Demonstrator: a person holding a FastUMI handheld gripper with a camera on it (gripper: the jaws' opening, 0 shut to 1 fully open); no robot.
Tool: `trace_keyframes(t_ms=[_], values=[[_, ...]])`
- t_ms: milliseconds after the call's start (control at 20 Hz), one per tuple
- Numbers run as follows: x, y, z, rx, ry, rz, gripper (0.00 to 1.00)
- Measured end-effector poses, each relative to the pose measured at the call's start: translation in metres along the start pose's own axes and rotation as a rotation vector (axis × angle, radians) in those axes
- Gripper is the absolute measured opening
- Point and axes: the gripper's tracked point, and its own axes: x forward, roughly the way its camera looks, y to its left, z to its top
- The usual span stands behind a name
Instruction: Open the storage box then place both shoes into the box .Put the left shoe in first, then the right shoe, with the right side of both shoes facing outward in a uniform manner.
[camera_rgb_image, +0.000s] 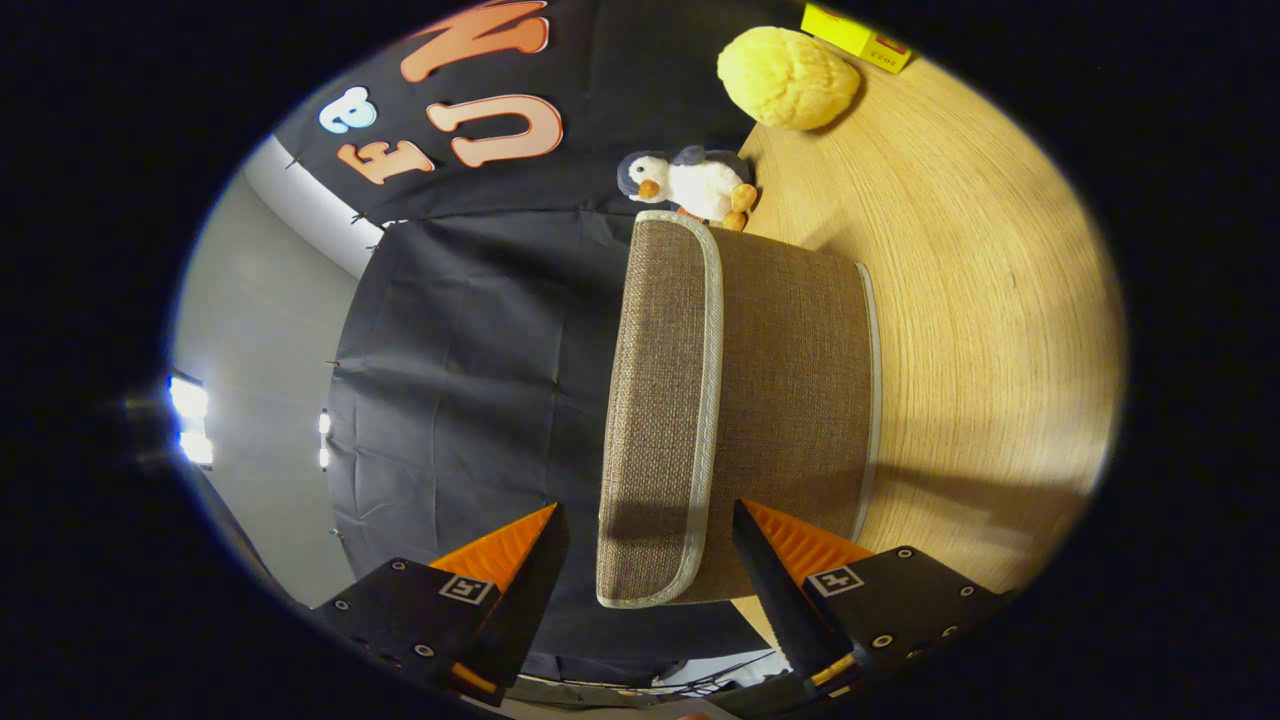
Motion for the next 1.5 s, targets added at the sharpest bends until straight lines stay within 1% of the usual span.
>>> trace_keyframes(t_ms=[100,350,600,750,800,900,950,1000,1050,1100,1150,1200,1250,1300,1500], values=[[0.004,0.008,-0.001,0.026,0.004,0.050,0.98],[0.000,0.022,0.000,0.021,-0.011,0.123,0.97],[-0.002,0.025,-0.002,-0.015,-0.025,0.110,0.93],[-0.001,0.024,-0.002,-0.037,-0.035,0.089,0.78],[0.000,0.026,-0.002,-0.041,-0.040,0.091,0.76],[0.000,0.038,0.003,-0.031,-0.057,0.121,0.69],[0.004,0.038,0.007,-0.036,-0.074,0.101,0.58],[0.008,0.031,0.008,-0.046,-0.092,0.053,0.46],[0.009,0.031,0.009,-0.047,-0.099,0.039,0.30],[0.008,0.032,0.012,-0.047,-0.114,0.022,0.28],[0.008,0.029,0.015,-0.054,-0.132,-0.011,0.16],[0.007,0.029,0.018,-0.060,-0.154,-0.034,0.11],[0.005,0.033,0.021,-0.070,-0.170,-0.036,0.03],[0.006,0.042,0.018,-0.077,-0.175,-0.029,0.01],[0.009,0.078,0.015,-0.143,-0.195,-0.007,0.00]])
